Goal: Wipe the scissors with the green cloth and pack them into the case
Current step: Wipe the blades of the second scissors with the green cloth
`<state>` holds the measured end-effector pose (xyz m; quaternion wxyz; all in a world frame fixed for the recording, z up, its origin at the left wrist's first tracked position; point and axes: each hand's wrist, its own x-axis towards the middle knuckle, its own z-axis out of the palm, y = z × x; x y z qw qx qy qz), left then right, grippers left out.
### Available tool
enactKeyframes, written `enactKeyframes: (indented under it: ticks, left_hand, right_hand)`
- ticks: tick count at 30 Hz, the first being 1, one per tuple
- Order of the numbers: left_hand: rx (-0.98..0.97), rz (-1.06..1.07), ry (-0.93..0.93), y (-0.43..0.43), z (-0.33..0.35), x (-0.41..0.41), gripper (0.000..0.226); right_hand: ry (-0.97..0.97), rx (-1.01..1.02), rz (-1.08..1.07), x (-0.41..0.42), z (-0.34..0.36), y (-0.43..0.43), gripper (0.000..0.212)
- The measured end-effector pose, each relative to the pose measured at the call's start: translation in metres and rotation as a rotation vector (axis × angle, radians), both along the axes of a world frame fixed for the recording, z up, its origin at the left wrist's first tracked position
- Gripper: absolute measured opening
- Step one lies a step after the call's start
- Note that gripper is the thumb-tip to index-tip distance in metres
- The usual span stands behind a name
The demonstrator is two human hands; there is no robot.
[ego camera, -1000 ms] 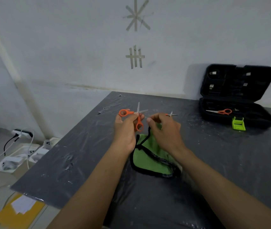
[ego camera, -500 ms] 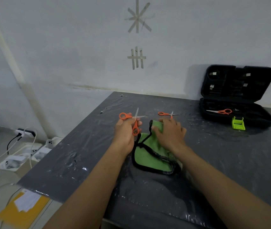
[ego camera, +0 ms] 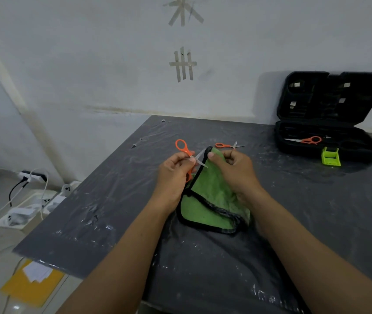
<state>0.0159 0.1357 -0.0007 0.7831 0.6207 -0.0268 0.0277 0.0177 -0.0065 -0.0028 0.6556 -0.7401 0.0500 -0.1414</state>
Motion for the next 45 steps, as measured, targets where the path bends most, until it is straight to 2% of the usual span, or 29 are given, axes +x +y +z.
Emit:
enactKeyframes:
  ticks: [7, 12, 13, 16, 18, 24, 28, 32, 40, 42, 45]
  left_hand:
    - [0.053, 0.04, -0.055, -0.01, -0.003, 0.0, 0.013]
    - [0.074, 0.113, -0.051, -0.012, -0.007, 0.004, 0.012]
    - [0.084, 0.124, -0.059, -0.012, -0.008, 0.004, 0.012]
    - [0.161, 0.166, -0.11, -0.013, -0.011, 0.005, 0.013]
    - [0.234, 0.189, -0.176, -0.014, -0.012, 0.004, 0.014]
    - [0.339, 0.185, -0.262, -0.017, -0.016, 0.006, 0.012]
    - [0.354, 0.159, -0.259, -0.015, -0.017, 0.005, 0.013]
    - [0.372, 0.137, -0.218, -0.014, -0.015, 0.004, 0.017]
    - [0.165, 0.055, -0.012, -0.008, -0.008, 0.007, 0.018]
    - [0.129, 0.043, 0.013, -0.005, -0.007, 0.006, 0.015]
    - [0.105, 0.051, 0.003, -0.002, -0.009, 0.005, 0.015]
  right_hand:
    - [0.045, -0.051, 0.113, -0.004, 0.008, -0.001, 0.018]
    - [0.17, 0.004, 0.145, -0.002, 0.012, -0.002, 0.043]
    - [0.181, 0.021, 0.161, -0.002, 0.012, -0.003, 0.04]
    - [0.124, 0.089, 0.218, -0.002, 0.01, -0.007, 0.013]
    - [0.091, 0.166, 0.231, -0.003, 0.007, -0.008, 0.006]
    - [0.069, 0.282, 0.189, -0.001, 0.002, -0.007, 0.01]
    - [0.041, 0.153, 0.202, 0.0, -0.001, -0.004, 0.02]
    - [0.039, -0.016, 0.232, 0.0, -0.002, -0.003, 0.014]
    - [-0.086, -0.292, 0.153, 0.003, -0.011, -0.005, 0.01]
    - [-0.095, -0.267, 0.095, 0.005, -0.013, -0.006, 0.008]
    - [-0.054, -0.122, 0.082, 0.005, -0.011, -0.007, 0.006]
